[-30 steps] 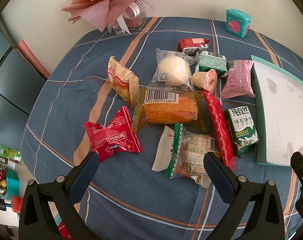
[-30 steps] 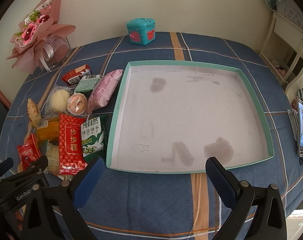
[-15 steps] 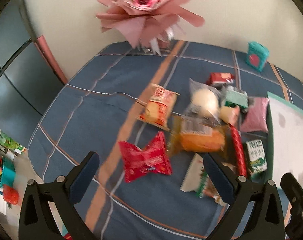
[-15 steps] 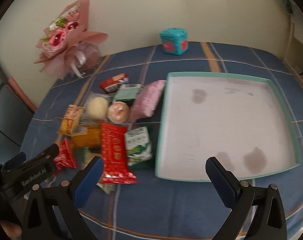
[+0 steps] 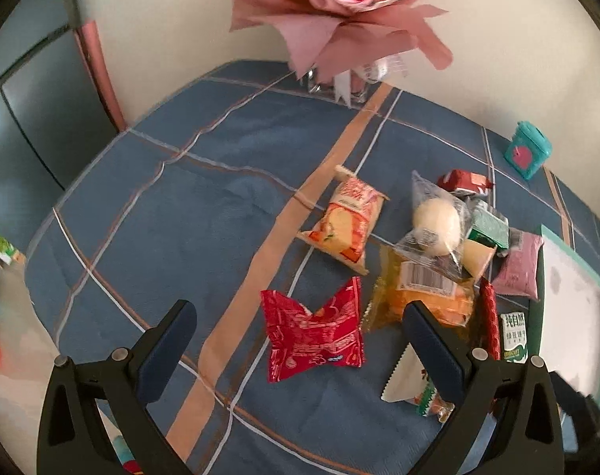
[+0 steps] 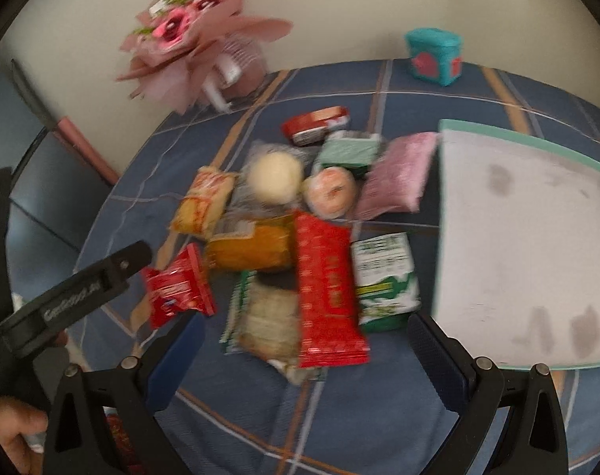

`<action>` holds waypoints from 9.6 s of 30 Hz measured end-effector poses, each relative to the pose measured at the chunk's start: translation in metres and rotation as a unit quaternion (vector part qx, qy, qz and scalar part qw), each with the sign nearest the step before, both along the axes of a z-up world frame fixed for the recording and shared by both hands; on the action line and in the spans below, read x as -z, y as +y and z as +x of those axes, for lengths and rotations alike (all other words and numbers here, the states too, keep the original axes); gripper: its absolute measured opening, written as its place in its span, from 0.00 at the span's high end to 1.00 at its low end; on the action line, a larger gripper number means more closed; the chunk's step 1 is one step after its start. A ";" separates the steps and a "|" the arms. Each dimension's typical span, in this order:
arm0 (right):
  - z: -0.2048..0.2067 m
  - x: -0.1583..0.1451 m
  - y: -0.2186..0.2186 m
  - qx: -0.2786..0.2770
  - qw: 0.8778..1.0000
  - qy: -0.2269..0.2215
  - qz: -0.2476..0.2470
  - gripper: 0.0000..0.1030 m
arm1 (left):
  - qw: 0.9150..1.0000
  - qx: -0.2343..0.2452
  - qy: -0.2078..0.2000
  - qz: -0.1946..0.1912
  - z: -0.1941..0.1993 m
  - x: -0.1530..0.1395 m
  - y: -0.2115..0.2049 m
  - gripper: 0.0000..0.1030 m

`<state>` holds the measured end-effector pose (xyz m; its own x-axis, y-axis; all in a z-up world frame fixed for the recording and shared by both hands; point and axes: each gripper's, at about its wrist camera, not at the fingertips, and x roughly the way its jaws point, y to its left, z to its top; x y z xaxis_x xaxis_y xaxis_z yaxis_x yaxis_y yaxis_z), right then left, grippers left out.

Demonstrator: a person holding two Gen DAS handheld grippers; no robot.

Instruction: Organize snacks

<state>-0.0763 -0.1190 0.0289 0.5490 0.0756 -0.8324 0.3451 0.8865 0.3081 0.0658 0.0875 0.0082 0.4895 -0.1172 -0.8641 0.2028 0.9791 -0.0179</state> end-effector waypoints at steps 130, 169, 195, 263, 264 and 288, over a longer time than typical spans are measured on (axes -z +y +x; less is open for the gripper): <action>-0.087 0.015 -0.273 0.326 0.921 0.138 -0.163 0.89 | 0.953 0.301 0.035 0.014 -0.057 0.035 -0.310 0.37; -0.059 0.014 -0.232 0.250 0.955 0.136 -0.079 0.16 | 0.980 0.175 0.054 0.080 -0.015 0.027 -0.260 0.07; -0.068 0.016 -0.219 0.252 0.964 0.084 -0.033 0.00 | 0.985 0.167 -0.003 0.048 -0.019 0.009 -0.235 0.03; -0.002 0.013 0.001 0.059 0.997 0.047 -0.031 0.00 | 0.992 -0.037 0.116 -0.020 0.001 0.033 -0.013 0.03; 0.001 0.014 0.003 0.057 0.997 0.045 -0.027 0.00 | 0.992 -0.041 0.118 -0.021 0.002 0.034 -0.011 0.03; 0.047 0.049 0.030 0.044 0.995 0.086 -0.011 0.06 | 0.985 -0.043 0.165 -0.027 0.023 0.064 -0.007 0.03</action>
